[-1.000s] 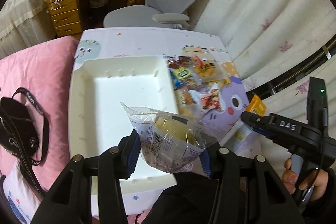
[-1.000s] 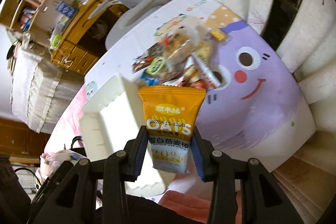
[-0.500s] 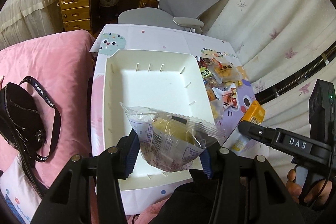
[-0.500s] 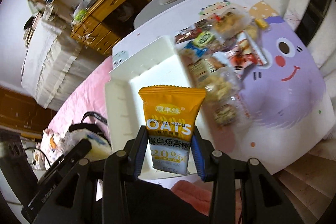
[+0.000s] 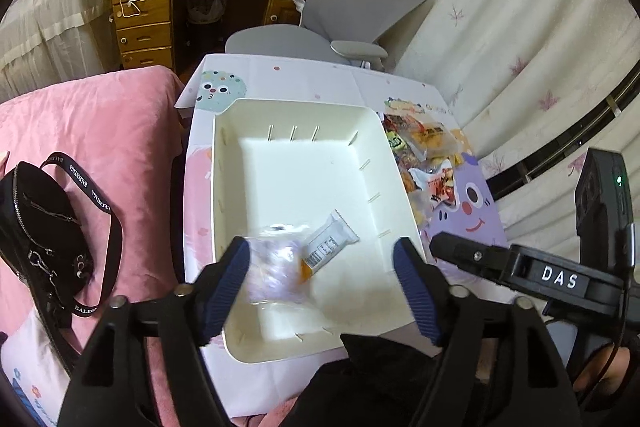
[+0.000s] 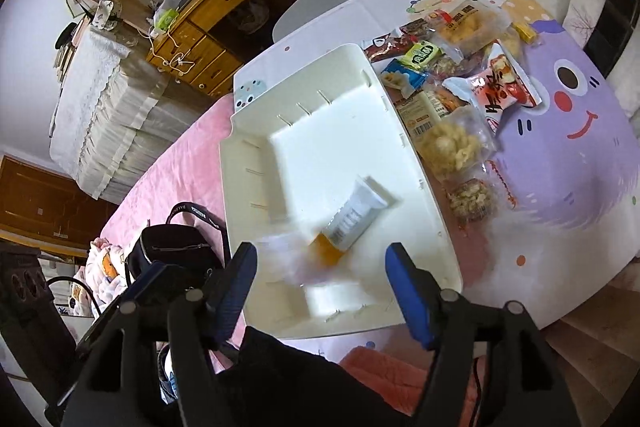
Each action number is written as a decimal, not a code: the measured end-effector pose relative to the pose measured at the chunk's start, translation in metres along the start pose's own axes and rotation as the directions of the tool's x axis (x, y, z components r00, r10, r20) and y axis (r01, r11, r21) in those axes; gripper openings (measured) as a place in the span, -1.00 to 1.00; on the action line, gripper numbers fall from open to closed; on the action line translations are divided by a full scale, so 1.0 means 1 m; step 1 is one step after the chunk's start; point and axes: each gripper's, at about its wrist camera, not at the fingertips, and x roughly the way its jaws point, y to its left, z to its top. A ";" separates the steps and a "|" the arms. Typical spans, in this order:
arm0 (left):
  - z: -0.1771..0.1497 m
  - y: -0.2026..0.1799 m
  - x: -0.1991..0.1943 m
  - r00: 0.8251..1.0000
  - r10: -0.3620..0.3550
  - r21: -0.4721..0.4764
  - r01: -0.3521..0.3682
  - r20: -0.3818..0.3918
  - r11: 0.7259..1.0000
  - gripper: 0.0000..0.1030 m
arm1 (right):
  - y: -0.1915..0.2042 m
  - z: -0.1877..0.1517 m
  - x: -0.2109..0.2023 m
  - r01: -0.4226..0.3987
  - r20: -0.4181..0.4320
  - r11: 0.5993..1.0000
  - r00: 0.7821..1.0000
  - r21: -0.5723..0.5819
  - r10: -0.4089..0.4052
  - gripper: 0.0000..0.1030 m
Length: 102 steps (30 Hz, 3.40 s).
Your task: Organize snacks
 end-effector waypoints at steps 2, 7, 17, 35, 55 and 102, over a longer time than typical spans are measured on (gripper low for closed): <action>-0.003 -0.001 0.000 1.000 -0.009 -0.006 0.009 0.001 1.000 0.49 | -0.002 -0.003 -0.001 0.012 -0.003 1.000 1.000 0.006 -0.012 0.31; -0.012 -0.006 0.005 0.999 -0.033 -0.018 0.032 -0.018 0.999 0.51 | -0.010 -0.013 -0.006 0.046 -0.004 0.999 0.999 0.012 -0.046 0.31; -0.028 -0.028 0.010 0.999 -0.028 -0.046 0.026 -0.028 0.999 0.58 | -0.042 -0.017 -0.028 0.103 0.047 0.995 0.994 0.001 -0.103 0.31; -0.052 -0.153 0.031 0.995 0.097 -0.153 -0.093 0.019 0.984 0.59 | -0.134 0.029 -0.081 0.096 0.113 0.975 0.991 -0.199 -0.074 0.31; -0.084 -0.220 0.086 0.970 0.238 -0.441 -0.236 -0.051 0.866 0.59 | -0.181 0.069 -0.089 0.113 0.173 0.733 0.985 -0.671 0.006 0.31; -0.077 -0.124 0.268 0.911 0.068 -0.864 -0.409 -0.408 0.295 0.58 | -0.157 0.085 0.108 0.184 0.212 -0.234 0.972 -0.955 -0.100 0.51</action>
